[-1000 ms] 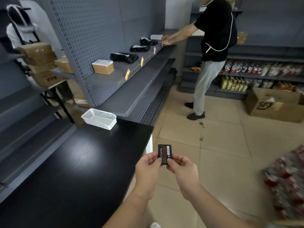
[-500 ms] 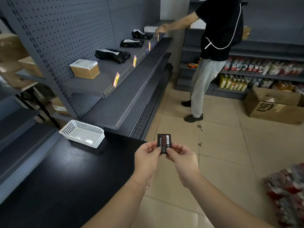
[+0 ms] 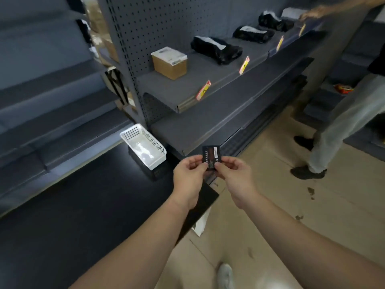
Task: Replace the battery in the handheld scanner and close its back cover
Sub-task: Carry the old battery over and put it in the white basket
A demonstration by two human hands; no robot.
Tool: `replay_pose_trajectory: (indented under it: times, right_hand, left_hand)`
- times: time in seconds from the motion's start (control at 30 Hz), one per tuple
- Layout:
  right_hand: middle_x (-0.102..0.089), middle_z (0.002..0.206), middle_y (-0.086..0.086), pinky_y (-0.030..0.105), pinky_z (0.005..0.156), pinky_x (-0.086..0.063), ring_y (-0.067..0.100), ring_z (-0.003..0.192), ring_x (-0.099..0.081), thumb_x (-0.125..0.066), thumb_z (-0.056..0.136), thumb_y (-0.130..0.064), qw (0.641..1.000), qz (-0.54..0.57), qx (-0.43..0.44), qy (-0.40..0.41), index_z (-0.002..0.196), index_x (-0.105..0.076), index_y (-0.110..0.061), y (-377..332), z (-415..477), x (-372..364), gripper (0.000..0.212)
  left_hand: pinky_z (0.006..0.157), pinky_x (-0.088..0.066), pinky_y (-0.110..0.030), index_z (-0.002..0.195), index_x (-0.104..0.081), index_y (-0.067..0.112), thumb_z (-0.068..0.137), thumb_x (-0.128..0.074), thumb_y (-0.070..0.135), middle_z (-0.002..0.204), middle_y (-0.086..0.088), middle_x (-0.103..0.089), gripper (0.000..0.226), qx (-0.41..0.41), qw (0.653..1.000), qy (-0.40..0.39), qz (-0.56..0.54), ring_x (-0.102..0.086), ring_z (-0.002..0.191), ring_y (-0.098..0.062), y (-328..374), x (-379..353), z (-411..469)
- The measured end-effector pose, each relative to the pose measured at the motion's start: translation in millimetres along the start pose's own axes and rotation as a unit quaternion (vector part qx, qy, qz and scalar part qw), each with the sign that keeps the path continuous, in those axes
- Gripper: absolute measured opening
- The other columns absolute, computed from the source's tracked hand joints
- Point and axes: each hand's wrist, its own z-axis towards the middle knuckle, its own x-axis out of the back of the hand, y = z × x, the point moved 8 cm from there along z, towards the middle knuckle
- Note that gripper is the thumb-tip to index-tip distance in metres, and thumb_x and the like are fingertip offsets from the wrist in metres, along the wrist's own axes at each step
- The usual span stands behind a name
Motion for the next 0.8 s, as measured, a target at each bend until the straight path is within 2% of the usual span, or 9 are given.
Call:
replay_pose_trajectory:
  times: [0.1, 0.17, 0.27, 0.37, 0.57, 0.67, 0.8]
  right_hand:
    - [-0.075, 0.089, 0.002, 0.018, 0.065, -0.058, 0.010, 0.079, -0.074, -0.072, 0.084, -0.003, 0.998, -0.010, -0.009, -0.061, 0.093, -0.069, -0.017, -5.1, 27.2, -27.1, 0.017]
    - [-0.075, 0.089, 0.003, 0.017, 0.065, -0.058, 0.010, 0.080, -0.074, -0.072, 0.084, -0.001, 0.995, -0.022, -0.018, -0.093, 0.095, -0.069, -0.015, -2.7, 41.2, -47.1, 0.017]
    - [-0.076, 0.088, 0.003, 0.023, 0.070, -0.060, 0.013, 0.083, -0.074, -0.073, 0.083, -0.001, 0.989, -0.037, -0.032, -0.137, 0.091, -0.070, -0.017, 8.5, 58.8, -78.9, 0.018]
    - [-0.076, 0.091, 0.002, 0.026, 0.074, -0.061, 0.012, 0.084, -0.074, -0.074, 0.082, -0.005, 0.981, -0.064, -0.045, -0.180, 0.093, -0.070, -0.020, 21.8, 74.9, -115.4, 0.019]
    - [-0.075, 0.093, 0.001, 0.028, 0.076, -0.061, 0.010, 0.084, -0.074, -0.076, 0.082, -0.007, 0.972, -0.097, -0.076, -0.202, 0.096, -0.069, -0.023, 45.4, 108.7, -178.9, 0.022]
    - [-0.074, 0.094, 0.001, 0.028, 0.076, -0.061, 0.012, 0.085, -0.073, -0.075, 0.083, -0.006, 0.967, -0.125, -0.086, -0.207, 0.100, -0.069, -0.019, 55.7, 129.7, -202.8, 0.022]
    - [-0.073, 0.090, -0.003, 0.020, 0.067, -0.059, 0.010, 0.081, -0.072, -0.073, 0.084, -0.007, 0.958, -0.172, -0.087, -0.211, 0.098, -0.068, -0.021, 73.3, 159.1, -229.3, 0.020]
  left_hand:
    - [0.087, -0.058, -0.034, 0.105, -0.068, 0.008, 0.089, -0.065, -0.003, 0.104, -0.014, -0.072, 0.020, -0.008, 0.998, 0.058, -0.025, -0.071, 0.099, -0.023, 4.3, 11.2, 17.0]
    - [0.081, -0.059, -0.027, 0.101, -0.069, 0.010, 0.089, -0.064, -0.004, 0.099, -0.011, -0.073, 0.019, -0.010, 0.994, 0.095, -0.044, -0.072, 0.095, -0.019, 6.8, 23.3, 24.3]
    - [0.088, -0.058, -0.035, 0.108, -0.068, 0.003, 0.090, -0.064, -0.005, 0.104, -0.016, -0.073, 0.020, -0.009, 0.988, 0.141, -0.059, -0.071, 0.099, -0.024, 10.3, 45.5, 36.1]
    - [0.089, -0.058, -0.037, 0.104, -0.070, 0.005, 0.089, -0.065, -0.005, 0.102, -0.014, -0.074, 0.019, -0.009, 0.981, 0.183, -0.065, -0.072, 0.098, -0.024, 12.7, 71.8, 51.7]
    - [0.086, -0.059, -0.037, 0.105, -0.070, 0.007, 0.088, -0.066, -0.003, 0.101, -0.012, -0.075, 0.020, 0.016, 0.970, 0.232, -0.066, -0.073, 0.096, -0.022, 9.2, 119.6, 103.1]
    - [0.078, -0.060, -0.031, 0.099, -0.072, 0.011, 0.086, -0.069, -0.001, 0.095, -0.008, -0.076, 0.018, 0.036, 0.965, 0.253, -0.063, -0.075, 0.090, -0.019, -1.0, 134.5, 131.2]
    - [0.074, -0.060, -0.029, 0.091, -0.073, 0.017, 0.083, -0.071, 0.001, 0.088, -0.002, -0.077, 0.018, 0.082, 0.950, 0.295, -0.062, -0.075, 0.084, -0.017, -20.9, 151.1, 168.2]
